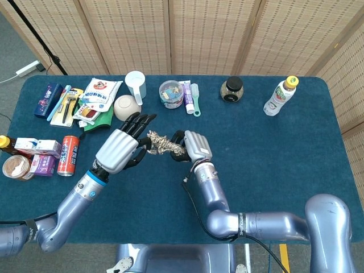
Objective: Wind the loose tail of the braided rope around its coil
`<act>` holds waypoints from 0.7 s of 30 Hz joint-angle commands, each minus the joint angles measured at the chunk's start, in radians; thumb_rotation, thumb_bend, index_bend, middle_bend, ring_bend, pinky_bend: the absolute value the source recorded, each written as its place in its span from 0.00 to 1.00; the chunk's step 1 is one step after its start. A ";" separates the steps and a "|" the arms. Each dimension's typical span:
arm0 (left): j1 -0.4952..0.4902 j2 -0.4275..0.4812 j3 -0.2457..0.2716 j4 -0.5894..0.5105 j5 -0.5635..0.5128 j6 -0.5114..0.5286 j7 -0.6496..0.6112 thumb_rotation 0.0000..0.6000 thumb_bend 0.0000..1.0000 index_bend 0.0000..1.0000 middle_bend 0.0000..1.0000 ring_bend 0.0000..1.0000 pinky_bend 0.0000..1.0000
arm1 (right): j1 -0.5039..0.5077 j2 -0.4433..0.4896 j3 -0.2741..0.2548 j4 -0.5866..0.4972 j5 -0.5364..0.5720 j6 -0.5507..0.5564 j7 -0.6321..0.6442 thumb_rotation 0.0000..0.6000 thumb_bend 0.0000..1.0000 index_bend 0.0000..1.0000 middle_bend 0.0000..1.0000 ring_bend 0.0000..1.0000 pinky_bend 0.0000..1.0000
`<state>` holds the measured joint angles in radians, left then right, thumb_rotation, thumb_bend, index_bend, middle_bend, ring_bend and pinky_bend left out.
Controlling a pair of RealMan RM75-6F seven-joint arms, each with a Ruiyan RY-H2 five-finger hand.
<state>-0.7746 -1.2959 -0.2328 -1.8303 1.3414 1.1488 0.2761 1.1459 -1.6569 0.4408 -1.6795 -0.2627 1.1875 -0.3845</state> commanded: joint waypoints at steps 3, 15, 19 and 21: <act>-0.010 0.006 -0.036 -0.025 -0.041 0.004 0.018 1.00 0.50 0.58 0.00 0.00 0.00 | -0.013 0.009 -0.029 -0.019 -0.011 -0.034 -0.038 1.00 0.70 0.58 0.61 0.47 0.62; -0.062 -0.052 -0.080 0.016 -0.190 -0.033 0.088 1.00 0.50 0.58 0.00 0.00 0.00 | -0.047 0.046 -0.095 -0.067 -0.133 -0.208 -0.022 1.00 0.70 0.58 0.61 0.47 0.62; -0.072 -0.071 -0.093 0.050 -0.242 -0.038 0.092 1.00 0.50 0.58 0.00 0.00 0.00 | -0.062 0.076 -0.110 -0.103 -0.179 -0.259 0.002 1.00 0.71 0.58 0.61 0.47 0.62; -0.073 -0.078 -0.090 0.067 -0.252 -0.039 0.092 1.00 0.50 0.58 0.00 0.00 0.00 | -0.071 0.090 -0.116 -0.116 -0.205 -0.286 0.021 1.00 0.71 0.58 0.61 0.47 0.62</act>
<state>-0.8444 -1.3664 -0.3219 -1.7759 1.0982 1.1125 0.3674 1.0851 -1.5818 0.3334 -1.7811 -0.4471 0.9226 -0.3807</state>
